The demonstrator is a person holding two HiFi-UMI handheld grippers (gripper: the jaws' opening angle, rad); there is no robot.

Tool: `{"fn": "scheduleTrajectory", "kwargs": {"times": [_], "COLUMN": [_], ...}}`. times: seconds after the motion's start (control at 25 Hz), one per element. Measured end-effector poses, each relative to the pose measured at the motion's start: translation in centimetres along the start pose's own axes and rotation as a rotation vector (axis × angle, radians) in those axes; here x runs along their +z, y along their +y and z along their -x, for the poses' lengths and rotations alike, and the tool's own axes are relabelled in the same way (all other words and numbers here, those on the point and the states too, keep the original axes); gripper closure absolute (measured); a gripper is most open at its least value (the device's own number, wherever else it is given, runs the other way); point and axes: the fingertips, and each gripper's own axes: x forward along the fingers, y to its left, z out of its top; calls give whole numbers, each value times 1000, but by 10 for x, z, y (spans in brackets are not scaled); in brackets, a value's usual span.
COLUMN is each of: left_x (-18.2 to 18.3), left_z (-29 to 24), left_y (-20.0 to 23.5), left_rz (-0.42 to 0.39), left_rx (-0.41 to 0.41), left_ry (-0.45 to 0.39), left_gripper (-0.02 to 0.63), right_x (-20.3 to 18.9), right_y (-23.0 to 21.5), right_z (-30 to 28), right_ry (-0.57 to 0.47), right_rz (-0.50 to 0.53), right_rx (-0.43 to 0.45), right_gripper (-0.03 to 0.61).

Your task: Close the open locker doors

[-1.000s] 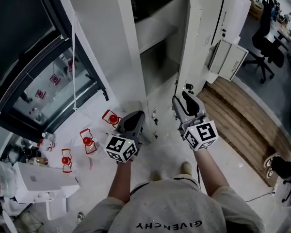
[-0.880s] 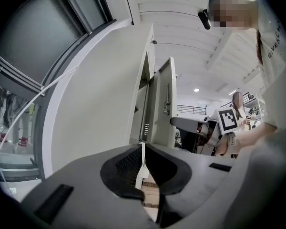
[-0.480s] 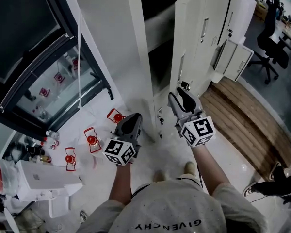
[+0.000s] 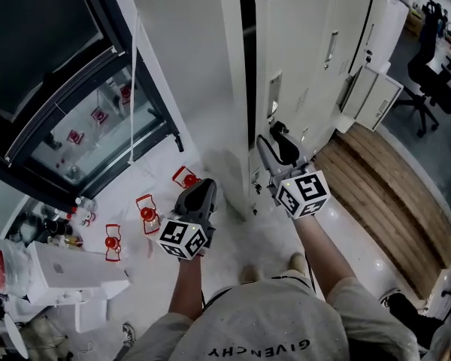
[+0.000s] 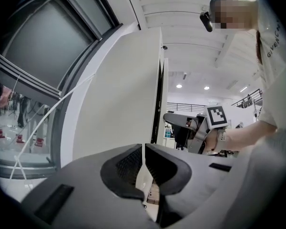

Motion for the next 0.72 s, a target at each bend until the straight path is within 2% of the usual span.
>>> {"fn": "scheduleTrajectory", "kwargs": {"times": [0.72], "left_x": [-4], "left_z": [11], "left_y": [13], "left_rz": [7], "left_rx": [51], "left_ry": [3], "left_gripper": [597], "right_x": [-5], "right_y": [6], "right_z": [-27], "right_ry": [-1], "right_rz": [-35], "right_rx": [44], "right_gripper": [466]}}
